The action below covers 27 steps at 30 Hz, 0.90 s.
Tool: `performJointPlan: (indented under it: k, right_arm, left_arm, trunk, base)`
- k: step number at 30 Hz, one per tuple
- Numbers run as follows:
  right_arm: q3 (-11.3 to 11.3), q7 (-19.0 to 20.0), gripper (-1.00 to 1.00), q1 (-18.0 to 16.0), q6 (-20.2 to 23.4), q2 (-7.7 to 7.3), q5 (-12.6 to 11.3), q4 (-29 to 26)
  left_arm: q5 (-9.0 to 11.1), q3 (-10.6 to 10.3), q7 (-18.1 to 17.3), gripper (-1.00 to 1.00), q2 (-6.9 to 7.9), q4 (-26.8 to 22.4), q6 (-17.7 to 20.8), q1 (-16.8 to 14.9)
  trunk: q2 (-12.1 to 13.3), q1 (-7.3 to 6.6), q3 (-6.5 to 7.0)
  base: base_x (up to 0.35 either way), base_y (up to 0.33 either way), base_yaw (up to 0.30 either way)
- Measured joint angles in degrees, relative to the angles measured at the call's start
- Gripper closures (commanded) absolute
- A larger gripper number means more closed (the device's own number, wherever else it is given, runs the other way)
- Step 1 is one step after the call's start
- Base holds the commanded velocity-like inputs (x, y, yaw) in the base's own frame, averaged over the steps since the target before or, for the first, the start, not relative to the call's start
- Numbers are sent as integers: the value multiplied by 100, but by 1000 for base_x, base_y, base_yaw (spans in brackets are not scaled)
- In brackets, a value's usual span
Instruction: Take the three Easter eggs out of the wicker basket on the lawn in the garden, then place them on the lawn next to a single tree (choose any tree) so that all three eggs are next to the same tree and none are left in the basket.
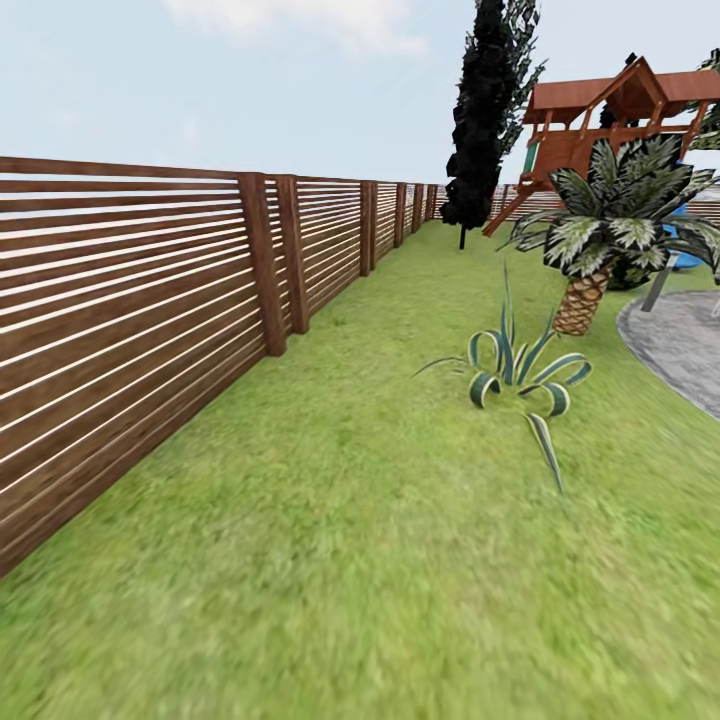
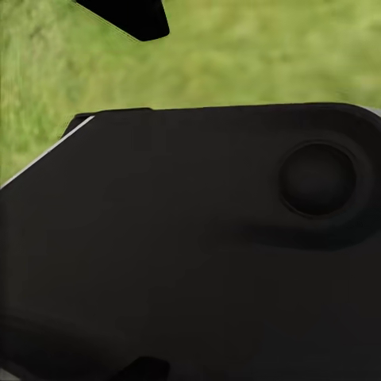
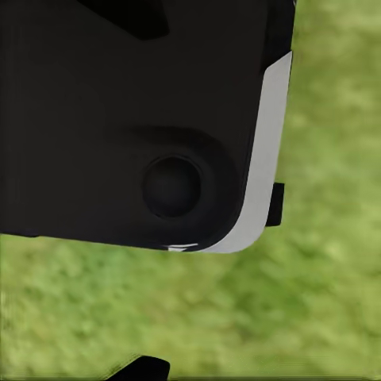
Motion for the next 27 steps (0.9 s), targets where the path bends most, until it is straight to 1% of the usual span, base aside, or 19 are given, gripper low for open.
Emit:
performJointPlan:
  k: [9, 27]
  right_arm:
    - [6, 0, -100, 0, 0, -1, 0, 0]
    - [-2, 0, -100, 0, 0, -1, 0, -8]
  left_arm:
    - [-3, 0, 2, -100, -3, 0, 0, 0]
    - [1, 0, 3, -100, -3, 0, 0, 0]
  trunk:
    - [0, 0, 0]
    - [0, 0, 0]
  base:
    - [325, 0, 63]
    - [325, 0, 3]
